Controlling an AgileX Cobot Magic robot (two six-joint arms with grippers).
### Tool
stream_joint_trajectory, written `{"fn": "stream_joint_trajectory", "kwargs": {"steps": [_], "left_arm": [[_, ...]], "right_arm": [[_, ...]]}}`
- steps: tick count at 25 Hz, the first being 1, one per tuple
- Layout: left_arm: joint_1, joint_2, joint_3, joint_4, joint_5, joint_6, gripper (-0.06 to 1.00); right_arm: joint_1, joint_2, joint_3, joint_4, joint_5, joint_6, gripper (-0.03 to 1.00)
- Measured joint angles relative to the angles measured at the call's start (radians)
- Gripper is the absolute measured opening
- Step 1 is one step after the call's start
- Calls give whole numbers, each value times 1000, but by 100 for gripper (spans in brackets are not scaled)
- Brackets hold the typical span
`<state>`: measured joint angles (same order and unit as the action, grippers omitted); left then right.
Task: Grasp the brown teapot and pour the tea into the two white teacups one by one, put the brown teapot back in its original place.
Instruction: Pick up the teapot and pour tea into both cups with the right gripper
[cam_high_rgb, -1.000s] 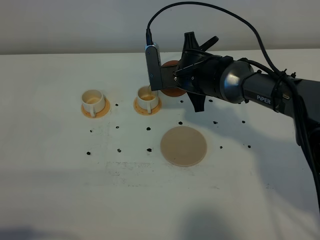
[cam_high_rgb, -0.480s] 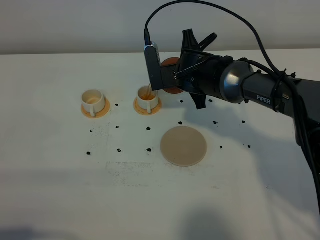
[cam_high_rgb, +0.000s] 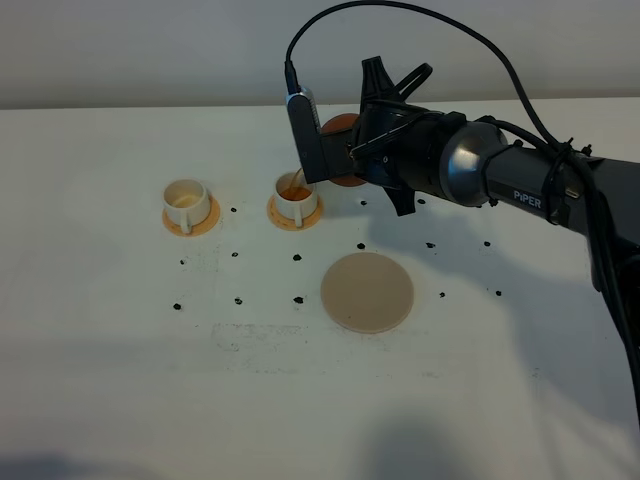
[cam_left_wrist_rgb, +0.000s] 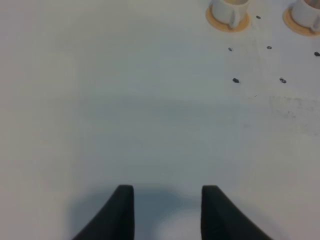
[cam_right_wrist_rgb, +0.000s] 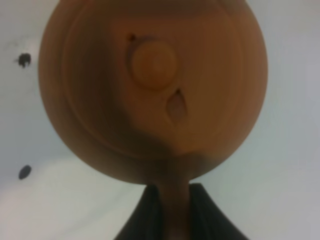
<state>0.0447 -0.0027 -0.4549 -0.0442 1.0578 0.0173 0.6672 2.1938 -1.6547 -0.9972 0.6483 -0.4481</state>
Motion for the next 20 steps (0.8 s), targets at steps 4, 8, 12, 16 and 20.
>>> {"fn": "stream_joint_trajectory", "kwargs": {"steps": [4,8,12,16,20], "left_arm": [[0,0,0,0,0,0,31],[0,0,0,0,0,0,31],[0,0,0,0,0,0,31],[0,0,0,0,0,0,31],[0,0,0,0,0,0,31]], "right_arm": [[0,0,0,-26,0,-3,11],[0,0,0,-40,-1,-3,11],[0,0,0,-48,-1,-3,11],[0,0,0,-69,-3,-3,11],[0,0,0,-73,-6,-3,11]]}}
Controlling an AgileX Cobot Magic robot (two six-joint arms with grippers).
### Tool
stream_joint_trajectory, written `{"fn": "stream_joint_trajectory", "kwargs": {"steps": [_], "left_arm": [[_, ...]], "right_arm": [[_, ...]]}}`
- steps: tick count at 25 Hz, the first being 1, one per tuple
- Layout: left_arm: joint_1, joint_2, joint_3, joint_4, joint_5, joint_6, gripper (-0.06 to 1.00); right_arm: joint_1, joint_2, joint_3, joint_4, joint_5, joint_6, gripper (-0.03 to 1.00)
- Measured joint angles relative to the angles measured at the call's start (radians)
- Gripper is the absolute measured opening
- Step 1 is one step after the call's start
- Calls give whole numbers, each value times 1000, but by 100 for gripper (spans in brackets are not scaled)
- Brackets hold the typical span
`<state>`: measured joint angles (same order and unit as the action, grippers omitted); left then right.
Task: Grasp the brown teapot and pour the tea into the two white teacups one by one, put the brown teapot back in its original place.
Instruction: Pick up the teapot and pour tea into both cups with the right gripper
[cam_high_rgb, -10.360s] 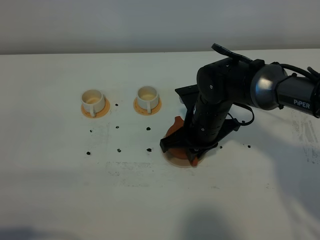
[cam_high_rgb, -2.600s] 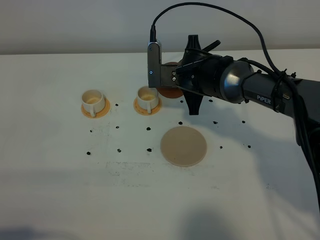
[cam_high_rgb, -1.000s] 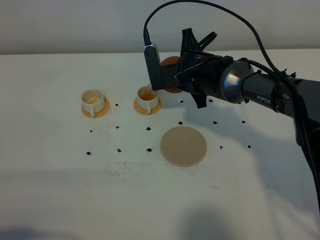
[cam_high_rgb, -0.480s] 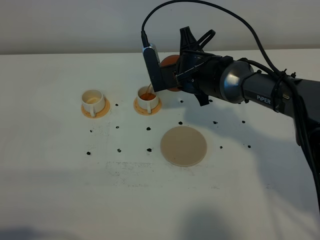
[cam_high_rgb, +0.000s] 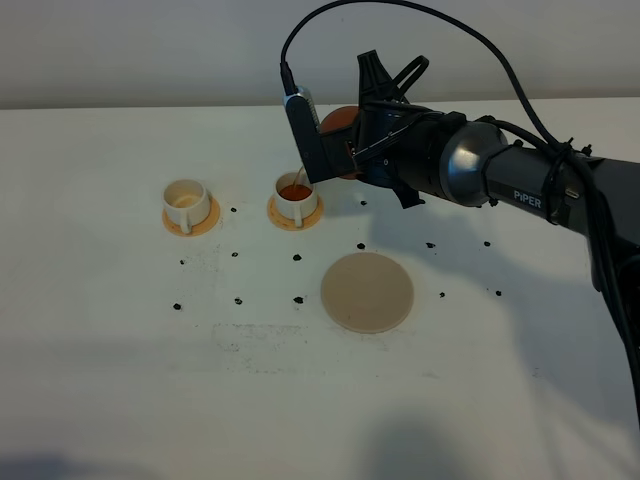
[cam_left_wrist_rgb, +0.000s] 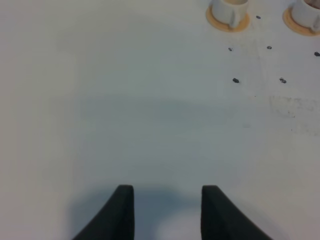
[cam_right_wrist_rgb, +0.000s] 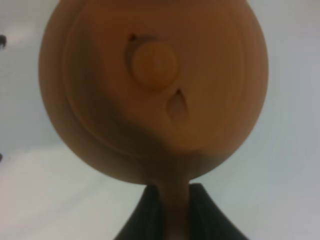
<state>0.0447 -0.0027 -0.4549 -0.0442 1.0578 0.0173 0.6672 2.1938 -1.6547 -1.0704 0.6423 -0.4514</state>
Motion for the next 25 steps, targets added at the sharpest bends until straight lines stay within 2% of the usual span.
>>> {"fn": "stream_joint_trajectory", "kwargs": {"steps": [25], "left_arm": [[0,0,0,0,0,-1,31]], "right_arm": [[10,0,0,-26,-20,-17,11]]}}
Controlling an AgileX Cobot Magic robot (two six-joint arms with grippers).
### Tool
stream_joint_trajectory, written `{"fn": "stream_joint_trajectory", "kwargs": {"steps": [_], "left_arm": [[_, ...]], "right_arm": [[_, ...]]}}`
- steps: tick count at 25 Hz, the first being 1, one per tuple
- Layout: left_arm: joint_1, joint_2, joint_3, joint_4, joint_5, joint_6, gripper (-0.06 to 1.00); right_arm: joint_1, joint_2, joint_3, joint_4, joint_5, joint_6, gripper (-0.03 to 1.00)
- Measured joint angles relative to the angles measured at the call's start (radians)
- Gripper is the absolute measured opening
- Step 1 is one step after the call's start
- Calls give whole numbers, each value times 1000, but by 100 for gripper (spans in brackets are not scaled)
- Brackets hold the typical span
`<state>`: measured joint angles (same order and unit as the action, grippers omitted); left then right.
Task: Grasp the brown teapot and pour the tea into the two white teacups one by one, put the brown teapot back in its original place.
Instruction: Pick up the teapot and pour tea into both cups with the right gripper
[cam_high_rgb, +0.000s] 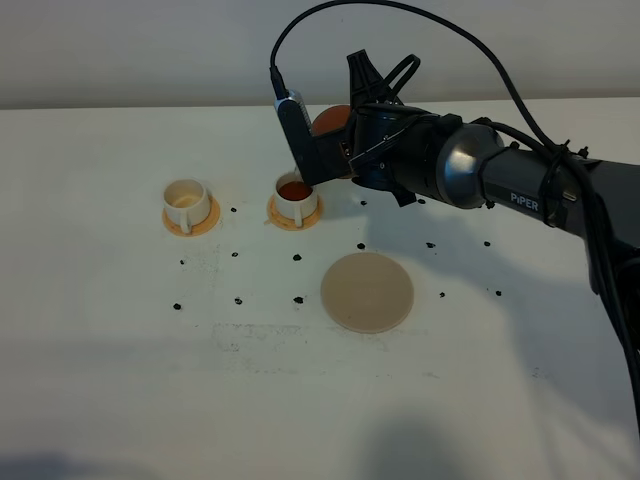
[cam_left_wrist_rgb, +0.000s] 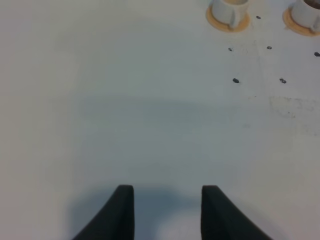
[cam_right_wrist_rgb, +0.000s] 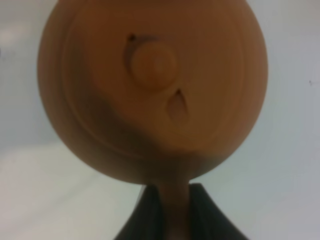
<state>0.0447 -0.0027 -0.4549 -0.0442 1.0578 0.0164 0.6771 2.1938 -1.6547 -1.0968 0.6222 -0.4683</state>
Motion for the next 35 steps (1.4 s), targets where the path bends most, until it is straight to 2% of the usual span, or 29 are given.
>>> {"fn": "stream_joint_trajectory", "kwargs": {"steps": [35], "left_arm": [[0,0,0,0,0,1,31]], "right_arm": [[0,0,0,-55,0,-10,11]]}}
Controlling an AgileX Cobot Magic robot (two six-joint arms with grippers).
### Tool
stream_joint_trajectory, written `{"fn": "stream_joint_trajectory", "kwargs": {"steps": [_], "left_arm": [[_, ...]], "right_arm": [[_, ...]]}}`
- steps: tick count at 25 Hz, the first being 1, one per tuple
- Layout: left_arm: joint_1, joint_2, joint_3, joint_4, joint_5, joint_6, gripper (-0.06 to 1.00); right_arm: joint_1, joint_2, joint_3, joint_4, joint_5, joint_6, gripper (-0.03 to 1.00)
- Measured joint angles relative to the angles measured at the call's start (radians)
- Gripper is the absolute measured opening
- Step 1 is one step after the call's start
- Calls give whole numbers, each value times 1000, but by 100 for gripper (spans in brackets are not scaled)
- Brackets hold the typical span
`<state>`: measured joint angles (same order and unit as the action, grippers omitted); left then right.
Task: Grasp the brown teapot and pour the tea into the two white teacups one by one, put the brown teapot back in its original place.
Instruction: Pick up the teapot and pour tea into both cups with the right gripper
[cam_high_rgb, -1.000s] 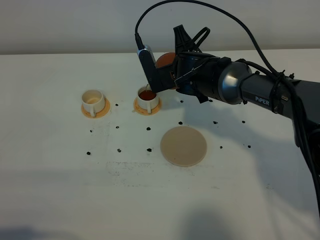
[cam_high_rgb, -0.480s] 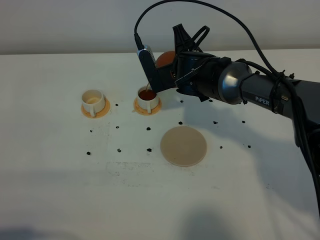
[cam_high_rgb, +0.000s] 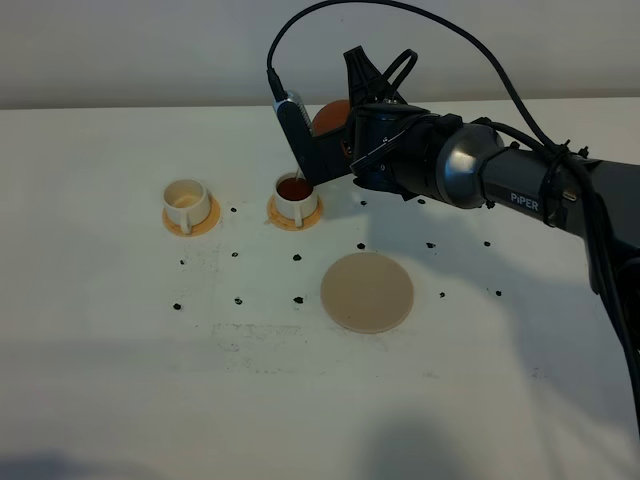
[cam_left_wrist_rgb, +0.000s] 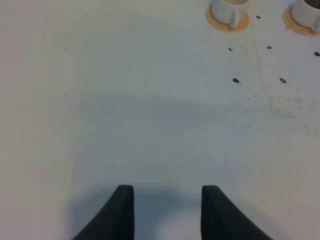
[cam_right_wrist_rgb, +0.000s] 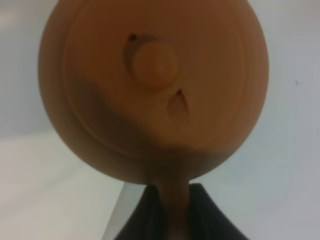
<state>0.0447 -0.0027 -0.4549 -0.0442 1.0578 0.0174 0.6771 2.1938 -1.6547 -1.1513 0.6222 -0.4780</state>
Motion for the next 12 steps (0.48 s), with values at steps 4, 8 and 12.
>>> {"fn": "stream_joint_trajectory", "kwargs": {"steps": [4,8,12], "left_arm": [[0,0,0,0,0,0,31],[0,0,0,0,0,0,31],[0,0,0,0,0,0,31]], "right_arm": [[0,0,0,1,0,0,11],[0,0,0,34,0,1,11],[0,0,0,80,0,1,11]]}}
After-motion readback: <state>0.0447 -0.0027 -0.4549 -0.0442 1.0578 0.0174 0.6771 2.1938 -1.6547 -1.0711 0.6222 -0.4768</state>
